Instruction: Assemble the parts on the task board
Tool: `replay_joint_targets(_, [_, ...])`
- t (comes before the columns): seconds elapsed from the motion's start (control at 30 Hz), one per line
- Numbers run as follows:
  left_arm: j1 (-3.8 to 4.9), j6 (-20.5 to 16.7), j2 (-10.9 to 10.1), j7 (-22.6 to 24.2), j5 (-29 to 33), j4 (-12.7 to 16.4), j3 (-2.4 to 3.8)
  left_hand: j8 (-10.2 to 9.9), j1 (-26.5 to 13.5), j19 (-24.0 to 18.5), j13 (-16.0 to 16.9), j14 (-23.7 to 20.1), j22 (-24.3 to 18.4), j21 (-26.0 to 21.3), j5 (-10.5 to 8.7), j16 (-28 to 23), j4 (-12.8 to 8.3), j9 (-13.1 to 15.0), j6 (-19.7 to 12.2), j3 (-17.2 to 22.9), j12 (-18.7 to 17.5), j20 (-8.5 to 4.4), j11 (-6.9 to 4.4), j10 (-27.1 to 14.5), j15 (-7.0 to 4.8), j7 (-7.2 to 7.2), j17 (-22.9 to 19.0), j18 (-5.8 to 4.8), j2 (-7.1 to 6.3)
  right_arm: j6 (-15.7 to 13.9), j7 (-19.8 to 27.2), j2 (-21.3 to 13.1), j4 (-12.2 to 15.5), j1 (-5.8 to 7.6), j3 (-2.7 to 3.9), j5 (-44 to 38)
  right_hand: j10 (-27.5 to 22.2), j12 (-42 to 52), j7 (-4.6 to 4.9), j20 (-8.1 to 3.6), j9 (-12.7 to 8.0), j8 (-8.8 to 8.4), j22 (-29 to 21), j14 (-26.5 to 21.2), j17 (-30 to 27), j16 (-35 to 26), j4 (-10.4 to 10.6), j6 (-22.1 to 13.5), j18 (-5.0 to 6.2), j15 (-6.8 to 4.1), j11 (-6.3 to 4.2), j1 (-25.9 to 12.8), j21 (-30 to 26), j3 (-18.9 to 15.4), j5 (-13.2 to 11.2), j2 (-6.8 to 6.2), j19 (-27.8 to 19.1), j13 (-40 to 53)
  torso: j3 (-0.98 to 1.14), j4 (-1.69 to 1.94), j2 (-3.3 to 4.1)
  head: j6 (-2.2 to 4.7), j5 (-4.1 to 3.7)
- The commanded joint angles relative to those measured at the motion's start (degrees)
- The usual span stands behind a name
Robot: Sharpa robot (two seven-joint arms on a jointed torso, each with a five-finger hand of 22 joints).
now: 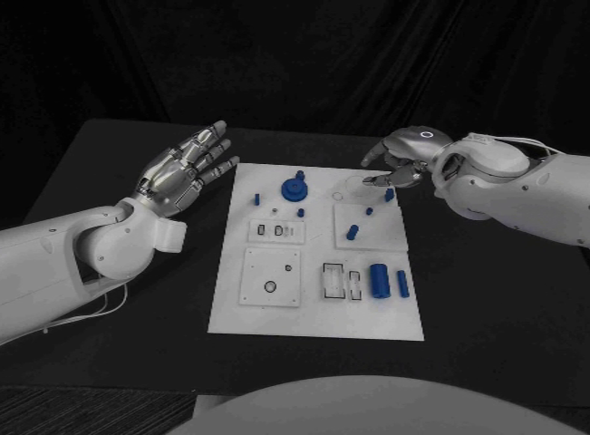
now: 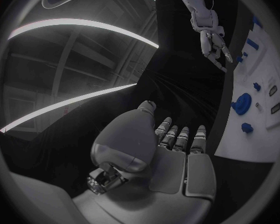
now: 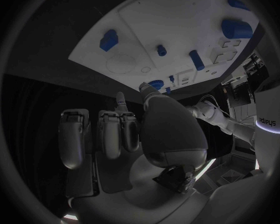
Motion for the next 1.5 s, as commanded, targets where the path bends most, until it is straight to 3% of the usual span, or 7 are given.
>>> replay_joint_targets(0.03, [-0.12, 0.74, 0.14, 0.44, -0.04, 0.08, 0.05, 0.31, 0.32, -0.08, 0.1, 0.0, -0.07, -0.01, 0.29, 0.21, 0.04, 0.09, 0.09, 0.33, 0.26, -0.1, 0.18, 0.02, 0.19, 0.17, 0.03, 1.01, 0.05, -1.54, -0.84, -0.94, 0.25, -0.6, -0.01, -0.12, 6.0, 0.14, 0.17, -0.43, -0.16, 0.06, 14.66, 5.92, 15.09, 0.15, 0.43, -0.42, -0.54, -0.47, -0.3, 1.09, 0.21, 0.03, 3.56, -0.02, 5.55, 15.09, -0.02, 0.02, 0.05, -0.01, -0.03])
replay_joint_targets(0.17, [-0.17, 0.8, 0.15, 0.49, -0.04, 0.14, 0.05, 0.31, 0.32, -0.08, 0.1, 0.0, -0.07, -0.01, 0.29, 0.21, 0.04, 0.09, 0.09, 0.33, 0.26, -0.1, 0.18, 0.02, 0.19, 0.17, 0.03, 1.01, 0.05, -1.24, -0.82, -1.93, -0.17, -1.53, -0.01, -0.12, 6.0, 0.14, 0.39, -0.34, -0.14, -0.09, 14.71, 5.92, 15.09, 0.15, 0.44, -1.75, -0.58, -0.37, -0.18, 1.89, 0.34, 0.15, 7.23, -0.69, 5.62, 15.09, -0.06, 0.06, 0.06, -0.01, 0.38])
replay_joint_targets(0.6, [-0.33, 1.03, 0.36, 0.33, -0.04, -0.19, 0.06, 0.34, 0.33, -0.09, 0.08, 0.0, -0.07, -0.02, 0.29, 0.21, 0.05, 0.1, 0.12, 0.38, 0.24, -0.1, 0.18, 0.0, 0.21, 0.23, 0.03, 1.01, 0.03, -1.42, -0.38, -2.94, -1.57, -3.15, -0.02, -0.12, 6.0, 0.14, 0.94, -0.17, 1.35, 2.58, 14.93, 5.92, 15.09, 0.15, 1.19, -4.37, -0.75, -0.1, 0.22, 3.35, 0.89, -0.25, 4.73, -1.92, 5.94, 15.09, -0.07, 0.07, 0.03, -0.01, 0.29])
replay_joint_targets(0.87, [-0.43, 1.26, 0.56, 0.16, -0.04, -0.31, 0.06, 0.34, 0.33, -0.09, 0.08, 0.0, -0.07, -0.02, 0.29, 0.21, 0.05, 0.1, 0.12, 0.38, 0.24, -0.1, 0.18, 0.0, 0.21, 0.23, 0.03, 1.01, 0.03, -1.48, -0.02, -3.41, -1.51, -3.37, -0.03, -0.12, 6.0, 0.14, 1.42, 0.23, 5.81, 10.1, 15.01, 5.92, 15.09, 0.15, 2.73, -9.18, -0.81, 0.33, 0.65, 3.37, 1.09, -1.52, -0.18, -3.31, 6.04, 15.09, -0.04, 0.04, 0.05, -0.01, 0.24])
replay_joint_targets(1.1, [-0.49, 1.3, 0.49, 0.07, -0.04, -0.41, 0.06, 0.36, 0.34, -0.1, 0.07, 0.0, -0.08, -0.03, 0.29, 0.2, 0.07, 0.1, 0.13, 0.43, 0.23, -0.1, 0.17, -0.03, 0.23, 0.25, 0.02, 1.01, 0.04, -0.72, 0.4, -3.61, -1.48, -3.43, -0.03, -0.12, 6.0, 0.14, 1.46, 0.35, 7.95, 13.92, 15.02, 5.92, 15.09, 0.15, 2.81, -12.36, -0.81, 0.43, 0.71, 2.91, 1.11, -1.98, -1.92, -4.23, 6.06, 15.09, -0.07, 0.04, 0.05, -0.01, 0.31])
replay_joint_targets(1.27, [-0.52, 1.36, 0.5, -0.08, -0.04, -0.53, 0.06, 0.36, 0.34, -0.1, 0.07, 0.0, -0.08, -0.03, 0.29, 0.2, 0.07, 0.1, 0.13, 0.43, 0.23, -0.1, 0.17, -0.03, 0.23, 0.25, 0.02, 1.01, 0.04, -0.1, 0.79, -3.74, -1.42, -3.45, -0.03, -0.12, 6.0, 0.14, 1.37, 0.47, 9.85, 17.66, 14.99, 5.92, 15.09, 0.15, 2.99, -15.17, -0.79, 0.52, 0.64, 0.3, 1.05, -3.04, -5.72, -5.61, 6.02, 15.09, -0.08, 0.05, 0.05, -0.01, 0.26])
replay_joint_targets(1.5, [-0.58, 1.47, 0.63, -0.25, -0.04, -0.76, 0.06, 0.36, 0.34, -0.09, 0.06, 0.0, -0.08, -0.02, 0.28, 0.2, 0.1, 0.09, 0.08, 0.48, 0.22, -0.11, 0.17, -0.05, 0.23, 0.27, 0.02, 1.0, 0.04, 0.63, 1.45, -3.81, -1.44, -3.55, -0.04, -0.12, 6.0, 0.14, 1.31, 0.49, 10.91, 20.09, 14.97, 5.92, 15.09, 0.15, 3.04, -16.31, -0.78, 0.48, 0.61, 0.52, 1.01, -2.76, -4.98, -5.6, 5.99, 15.09, -0.05, 0.07, 0.02, -0.01, 0.13])
